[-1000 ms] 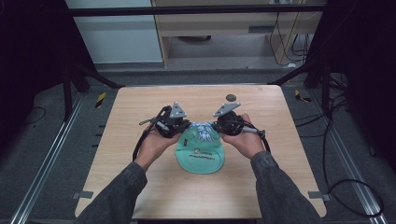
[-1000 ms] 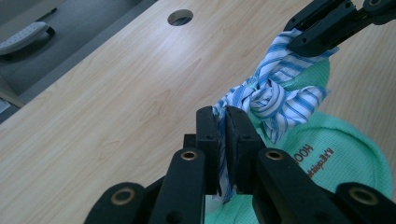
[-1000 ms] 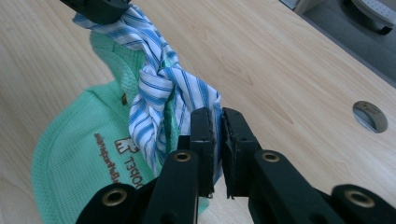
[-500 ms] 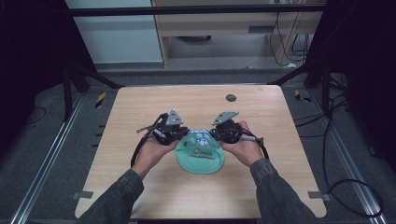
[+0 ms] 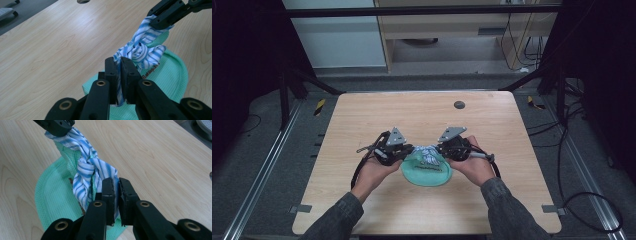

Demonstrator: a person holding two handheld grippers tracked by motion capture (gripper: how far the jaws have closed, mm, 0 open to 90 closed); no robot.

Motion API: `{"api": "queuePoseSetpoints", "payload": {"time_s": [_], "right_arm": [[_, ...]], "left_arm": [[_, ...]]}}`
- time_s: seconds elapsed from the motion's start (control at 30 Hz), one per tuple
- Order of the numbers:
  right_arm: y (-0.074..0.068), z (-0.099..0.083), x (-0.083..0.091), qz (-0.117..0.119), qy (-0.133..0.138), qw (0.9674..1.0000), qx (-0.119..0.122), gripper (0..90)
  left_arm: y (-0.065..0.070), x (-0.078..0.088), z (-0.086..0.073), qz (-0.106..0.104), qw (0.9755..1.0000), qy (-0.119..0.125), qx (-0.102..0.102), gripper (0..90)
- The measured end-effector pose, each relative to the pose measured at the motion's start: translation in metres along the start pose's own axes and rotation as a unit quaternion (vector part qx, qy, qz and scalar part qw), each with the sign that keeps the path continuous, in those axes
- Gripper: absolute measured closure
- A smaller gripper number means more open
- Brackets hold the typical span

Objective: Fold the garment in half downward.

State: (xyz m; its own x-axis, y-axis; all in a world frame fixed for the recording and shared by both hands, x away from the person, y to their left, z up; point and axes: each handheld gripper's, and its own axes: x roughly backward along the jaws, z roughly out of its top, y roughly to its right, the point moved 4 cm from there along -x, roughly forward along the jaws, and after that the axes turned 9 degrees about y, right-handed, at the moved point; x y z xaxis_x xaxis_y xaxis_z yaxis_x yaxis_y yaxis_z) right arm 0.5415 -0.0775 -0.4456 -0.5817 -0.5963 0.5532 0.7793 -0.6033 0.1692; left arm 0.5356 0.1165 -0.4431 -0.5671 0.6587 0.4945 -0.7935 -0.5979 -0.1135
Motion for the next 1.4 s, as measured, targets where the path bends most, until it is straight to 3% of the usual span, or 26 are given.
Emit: {"api": "queuePoseSetpoints", "payload": {"time_s": [0.4,0.7,0.93,1.17,1.4], "right_arm": [[-0.011,-0.011,0.003,0.007,-0.008,0.9999,0.008,83.8],[-0.013,-0.013,0.003,0.011,-0.01,0.9998,0.01,83.8],[-0.014,-0.007,0.002,0.016,-0.009,0.9998,0.012,83.8],[-0.019,-0.008,0.004,0.02,-0.009,0.9996,0.015,83.7],[-0.032,-0.021,0.01,0.018,-0.011,0.9995,0.024,83.1]], "left_arm": [[0.011,-0.002,-0.014,-0.008,1.0,0.0,0.002,84.2],[0.012,-0.001,-0.017,-0.009,0.9999,0.0,0.005,84.3],[0.011,0.004,-0.019,0.007,1.0,-0.001,0.004,84.6],[0.016,0.007,-0.023,0.0,1.0,-0.001,0.004,84.6],[0.02,0.006,-0.028,-0.012,0.9999,0.0,-0.004,84.2]]}}
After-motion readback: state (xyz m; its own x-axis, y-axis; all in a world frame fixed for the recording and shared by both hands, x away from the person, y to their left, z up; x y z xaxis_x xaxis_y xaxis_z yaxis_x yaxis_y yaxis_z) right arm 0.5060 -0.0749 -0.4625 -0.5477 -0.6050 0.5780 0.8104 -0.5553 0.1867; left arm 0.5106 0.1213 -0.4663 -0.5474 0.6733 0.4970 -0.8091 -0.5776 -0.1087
